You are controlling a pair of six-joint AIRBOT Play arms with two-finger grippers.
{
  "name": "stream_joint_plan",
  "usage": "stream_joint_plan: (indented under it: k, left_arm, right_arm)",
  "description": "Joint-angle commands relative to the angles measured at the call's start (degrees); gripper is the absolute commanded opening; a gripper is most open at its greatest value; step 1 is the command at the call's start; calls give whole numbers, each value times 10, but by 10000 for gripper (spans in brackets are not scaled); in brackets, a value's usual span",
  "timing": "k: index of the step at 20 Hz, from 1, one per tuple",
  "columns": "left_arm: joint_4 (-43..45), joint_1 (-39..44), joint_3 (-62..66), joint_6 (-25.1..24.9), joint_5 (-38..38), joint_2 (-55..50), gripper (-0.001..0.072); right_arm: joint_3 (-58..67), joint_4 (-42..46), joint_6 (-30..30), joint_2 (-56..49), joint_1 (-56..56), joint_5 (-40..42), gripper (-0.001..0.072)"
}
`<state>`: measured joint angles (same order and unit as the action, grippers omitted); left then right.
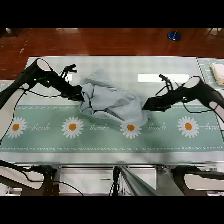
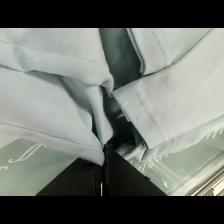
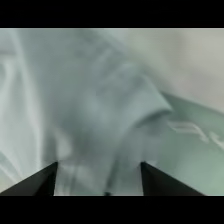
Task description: Fold the shirts.
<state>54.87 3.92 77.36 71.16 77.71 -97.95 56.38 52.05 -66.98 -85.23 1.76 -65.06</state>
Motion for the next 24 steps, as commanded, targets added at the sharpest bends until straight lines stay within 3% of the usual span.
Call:
stream_joint_plan:
  k: [1,2,4,7,10,16,18,21,24]
  left_arm:
    - [0,0,1,0,14,1,21]
    - [0,0,1,0,16,1,21]
    - [0,0,3,0,19,6,21]
    - [1,0,37,0,19,30,20]
    - [2,-8,119,0,19,86,19]
    - [2,-11,278,3,8,253,19]
    - [2,-11,290,7,-22,320,19]
    - [2,-11,290,22,-42,408,19]
    - [1,-5,290,38,-41,477,19]
  right_arm:
    - [-4,-12,-23,-28,85,61,503]
    - [-4,-12,-26,-38,103,68,373]
    - [-4,-12,-29,-45,127,82,35]
    - [10,2,-30,-4,126,69,32]
    - [60,43,-38,106,95,46,32]
    - [223,100,-106,323,22,39,32]
    - [273,111,-120,363,14,35,32]
    - [319,170,-186,405,14,33,32]
    - [336,159,-226,433,16,18,32]
